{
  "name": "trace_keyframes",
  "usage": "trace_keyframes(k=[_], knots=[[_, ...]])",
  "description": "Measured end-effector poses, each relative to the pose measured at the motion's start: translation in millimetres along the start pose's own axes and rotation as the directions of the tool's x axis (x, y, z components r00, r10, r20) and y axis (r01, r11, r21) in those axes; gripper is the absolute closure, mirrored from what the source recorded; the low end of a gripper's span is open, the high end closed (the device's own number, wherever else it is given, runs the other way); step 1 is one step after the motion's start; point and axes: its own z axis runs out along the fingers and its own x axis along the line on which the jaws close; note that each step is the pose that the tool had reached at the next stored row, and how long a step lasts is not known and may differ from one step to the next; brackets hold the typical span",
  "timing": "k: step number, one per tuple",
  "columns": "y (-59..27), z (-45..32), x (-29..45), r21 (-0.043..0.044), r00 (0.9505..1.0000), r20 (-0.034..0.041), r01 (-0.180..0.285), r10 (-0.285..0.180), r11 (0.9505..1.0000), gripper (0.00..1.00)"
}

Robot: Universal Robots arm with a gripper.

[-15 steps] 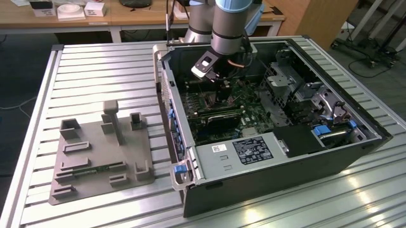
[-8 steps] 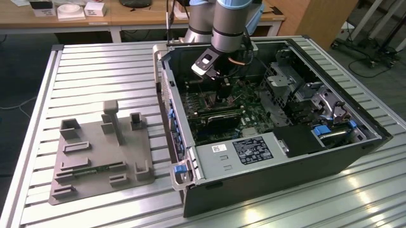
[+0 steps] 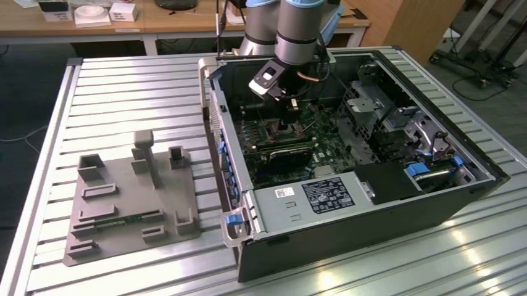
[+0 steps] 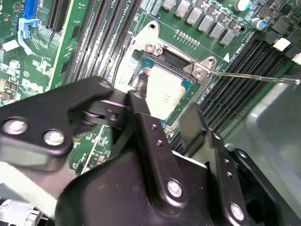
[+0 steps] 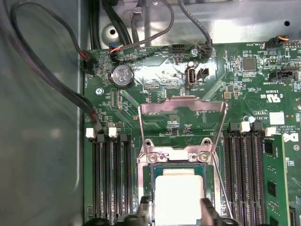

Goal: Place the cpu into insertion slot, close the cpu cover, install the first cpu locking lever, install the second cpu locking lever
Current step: 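Place the cpu into insertion slot, then close the cpu cover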

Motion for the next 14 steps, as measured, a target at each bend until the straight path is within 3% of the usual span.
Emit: trace_keyframes(k=[1,3,6,14], knots=[[0.1,0.0,0.0,0.0001,1.0000,0.0000,0.001,-0.001,1.0000,0.46],[0.3,-0.1,-0.3,0.0001,1.0000,0.0001,0.004,-0.004,1.0000,0.58],[0.5,0.0,-3.0,-0.0004,0.9991,-0.0007,0.043,-0.043,0.9991,0.90],[0.5,0.0,-3.1,-0.0006,0.9985,-0.0010,0.055,-0.055,0.9985,0.90]])
